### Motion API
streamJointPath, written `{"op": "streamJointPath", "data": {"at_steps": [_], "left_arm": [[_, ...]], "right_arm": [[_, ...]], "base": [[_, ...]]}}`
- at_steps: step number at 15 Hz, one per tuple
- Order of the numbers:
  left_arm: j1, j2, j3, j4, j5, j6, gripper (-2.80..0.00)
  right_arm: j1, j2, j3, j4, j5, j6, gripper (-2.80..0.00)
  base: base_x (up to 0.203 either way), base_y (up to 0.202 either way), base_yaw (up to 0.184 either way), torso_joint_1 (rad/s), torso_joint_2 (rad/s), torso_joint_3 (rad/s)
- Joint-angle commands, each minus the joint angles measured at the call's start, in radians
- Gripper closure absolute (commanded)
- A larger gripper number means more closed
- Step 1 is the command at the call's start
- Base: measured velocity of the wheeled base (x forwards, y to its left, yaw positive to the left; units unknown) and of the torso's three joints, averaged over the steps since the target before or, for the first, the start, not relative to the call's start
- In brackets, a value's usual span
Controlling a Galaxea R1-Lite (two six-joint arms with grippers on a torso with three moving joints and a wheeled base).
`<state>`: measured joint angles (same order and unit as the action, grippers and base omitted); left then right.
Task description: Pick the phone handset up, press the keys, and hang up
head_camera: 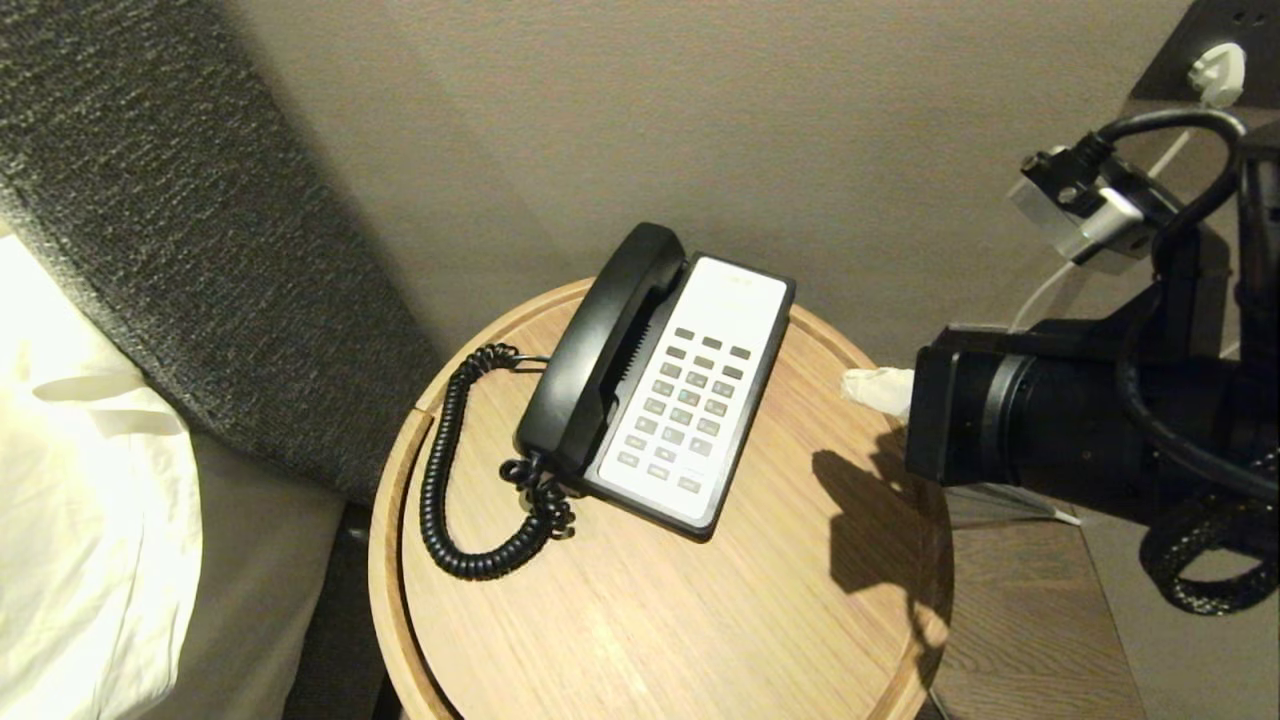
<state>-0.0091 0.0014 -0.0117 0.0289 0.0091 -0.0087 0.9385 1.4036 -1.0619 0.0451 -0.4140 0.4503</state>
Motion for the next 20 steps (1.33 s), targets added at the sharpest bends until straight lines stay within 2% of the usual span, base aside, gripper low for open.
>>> {"op": "streamJointPath", "data": {"at_steps": [1, 2, 6, 11, 13, 15, 16, 18, 20], "left_arm": [[0.000, -0.001, 0.019, -0.040, -0.002, 0.016, 0.00], [0.000, -0.001, 0.034, -0.085, -0.006, 0.024, 0.00], [0.000, -0.003, 0.047, -0.110, -0.012, 0.060, 0.00], [0.000, -0.002, 0.047, -0.112, -0.011, 0.050, 0.00], [0.000, -0.001, 0.047, -0.112, -0.011, 0.050, 0.00], [0.000, -0.001, 0.047, -0.112, -0.011, 0.050, 0.00], [0.000, -0.003, 0.047, -0.112, -0.011, 0.050, 0.00], [0.000, -0.001, 0.047, -0.112, -0.011, 0.050, 0.00], [0.000, -0.002, 0.047, -0.112, -0.011, 0.050, 0.00]], "right_arm": [[0.000, -0.011, 0.028, -0.001, -0.004, 0.003, 0.00], [0.000, -0.018, 0.039, -0.001, -0.005, 0.004, 0.00], [0.000, -0.080, 0.099, 0.002, -0.006, 0.004, 0.00], [0.001, -0.159, 0.193, 0.005, -0.032, 0.013, 0.00], [0.001, -0.223, 0.205, 0.015, -0.077, 0.011, 0.00], [-0.001, -0.321, 0.245, 0.045, -0.087, 0.010, 0.00], [-0.029, -0.374, 0.281, 0.054, -0.085, 0.008, 0.00], [-0.194, -0.477, 0.343, 0.064, -0.056, -0.012, 0.00], [-0.487, -0.636, 0.404, 0.096, 0.060, -0.038, 0.00]], "base": [[0.000, 0.000, 0.000, 0.000, 0.00, 0.000], [0.000, 0.000, 0.000, 0.000, 0.00, 0.000], [0.000, 0.000, 0.000, 0.000, 0.00, 0.000], [0.000, 0.000, 0.000, 0.000, 0.00, 0.000], [0.000, 0.000, 0.000, 0.000, 0.00, 0.000], [0.000, 0.000, 0.000, 0.000, 0.00, 0.000], [0.000, 0.000, 0.000, 0.000, 0.00, 0.000], [0.000, 0.000, 0.000, 0.000, 0.00, 0.000], [0.000, 0.000, 0.000, 0.000, 0.00, 0.000]]}}
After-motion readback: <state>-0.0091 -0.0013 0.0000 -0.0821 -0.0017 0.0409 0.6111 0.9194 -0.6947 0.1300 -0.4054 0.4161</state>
